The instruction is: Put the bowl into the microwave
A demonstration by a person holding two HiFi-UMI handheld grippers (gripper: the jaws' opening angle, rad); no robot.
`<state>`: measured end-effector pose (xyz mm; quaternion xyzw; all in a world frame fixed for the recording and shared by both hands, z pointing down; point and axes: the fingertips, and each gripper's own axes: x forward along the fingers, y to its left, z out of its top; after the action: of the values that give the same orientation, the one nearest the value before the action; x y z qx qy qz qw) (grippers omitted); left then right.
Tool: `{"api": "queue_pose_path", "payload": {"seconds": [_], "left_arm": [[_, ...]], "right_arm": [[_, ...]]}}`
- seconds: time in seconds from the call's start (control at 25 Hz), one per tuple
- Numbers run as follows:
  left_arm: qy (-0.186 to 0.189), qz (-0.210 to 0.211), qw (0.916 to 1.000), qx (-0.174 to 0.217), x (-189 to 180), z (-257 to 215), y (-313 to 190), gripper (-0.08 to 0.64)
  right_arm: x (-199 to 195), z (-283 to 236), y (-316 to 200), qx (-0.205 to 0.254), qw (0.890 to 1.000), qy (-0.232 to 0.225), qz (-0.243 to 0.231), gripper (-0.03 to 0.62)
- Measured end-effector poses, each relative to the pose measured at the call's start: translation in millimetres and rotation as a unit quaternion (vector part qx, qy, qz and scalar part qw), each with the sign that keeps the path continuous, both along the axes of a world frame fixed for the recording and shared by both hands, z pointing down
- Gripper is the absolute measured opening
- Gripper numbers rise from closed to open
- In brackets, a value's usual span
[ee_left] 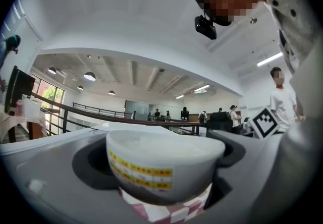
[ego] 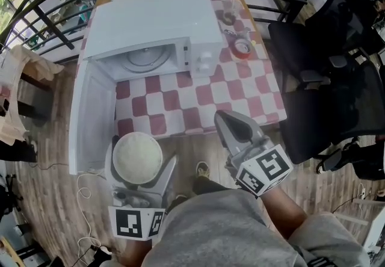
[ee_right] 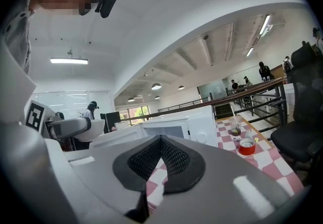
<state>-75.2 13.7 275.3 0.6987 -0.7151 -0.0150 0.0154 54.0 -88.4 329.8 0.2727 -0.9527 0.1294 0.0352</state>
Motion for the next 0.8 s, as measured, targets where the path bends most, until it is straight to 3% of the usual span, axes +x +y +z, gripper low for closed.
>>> {"api": "queue_pose_path", "payload": {"seconds": [0.8], "left_arm": [[-0.011,-0.011,0.9999,-0.003,15.1,-1.1,-17.4,0.541]], "right_arm": [[8.5,1.9,-20.6,0.001,1.000,-0.011,-0.017,0.000]]}}
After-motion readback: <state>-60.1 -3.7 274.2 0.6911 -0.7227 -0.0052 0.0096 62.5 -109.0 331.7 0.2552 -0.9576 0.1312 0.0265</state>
